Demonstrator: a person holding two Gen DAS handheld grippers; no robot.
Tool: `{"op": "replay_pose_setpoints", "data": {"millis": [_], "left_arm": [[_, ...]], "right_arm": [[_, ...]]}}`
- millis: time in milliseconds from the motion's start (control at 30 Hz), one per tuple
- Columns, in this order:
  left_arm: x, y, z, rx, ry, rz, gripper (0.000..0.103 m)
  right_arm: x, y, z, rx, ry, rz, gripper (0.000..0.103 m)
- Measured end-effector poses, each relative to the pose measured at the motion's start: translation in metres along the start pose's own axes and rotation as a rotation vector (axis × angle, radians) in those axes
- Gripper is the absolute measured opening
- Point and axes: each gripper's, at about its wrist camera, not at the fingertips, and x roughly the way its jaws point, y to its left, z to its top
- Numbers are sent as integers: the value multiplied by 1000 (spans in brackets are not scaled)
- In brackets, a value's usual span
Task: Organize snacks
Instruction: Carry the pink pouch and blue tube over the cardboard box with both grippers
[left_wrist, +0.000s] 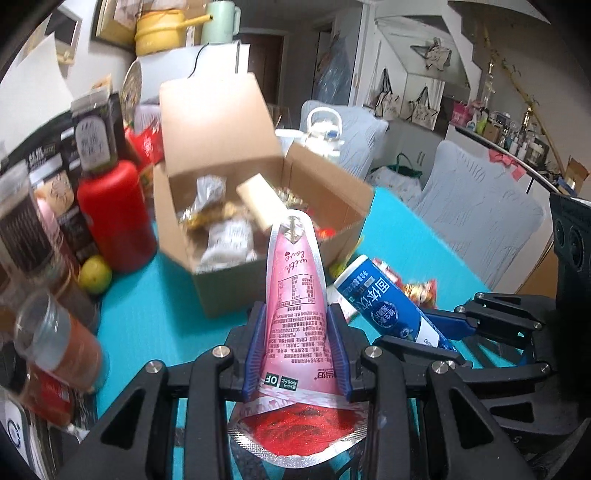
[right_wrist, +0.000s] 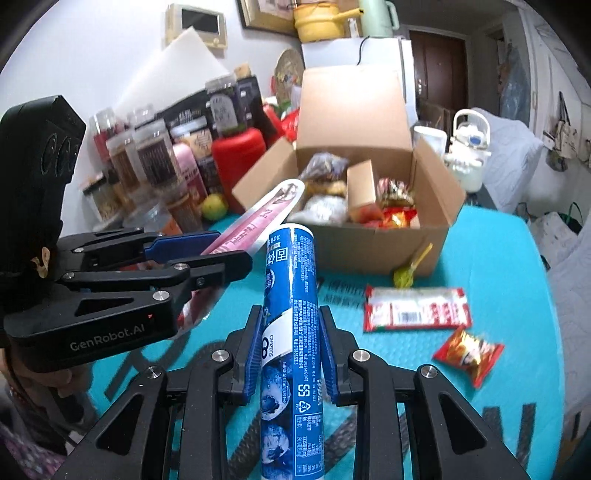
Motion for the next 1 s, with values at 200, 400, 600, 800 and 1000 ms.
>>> {"op": "replay_pose_setpoints", "data": {"millis": [200, 400, 600, 800, 1000], "left_arm": [[-3, -6, 27, 30, -53, -5, 33], [2, -7, 58, 47, -98, -18, 33], [15, 1, 85, 56, -128, -9, 33], [32, 15, 111, 36, -170, 11, 33], [62, 32, 134, 7, -191, 30, 33]], "right_arm": [[-9, -6, 26, -24, -45, -35, 28], [-11, -16, 54, -49, -86, -60, 28], [-2, -29, 80, -58, -115, -68, 28], [15, -44, 105, -65, -134, -75, 28], [44, -61, 131, -63, -146, -84, 28]]}}
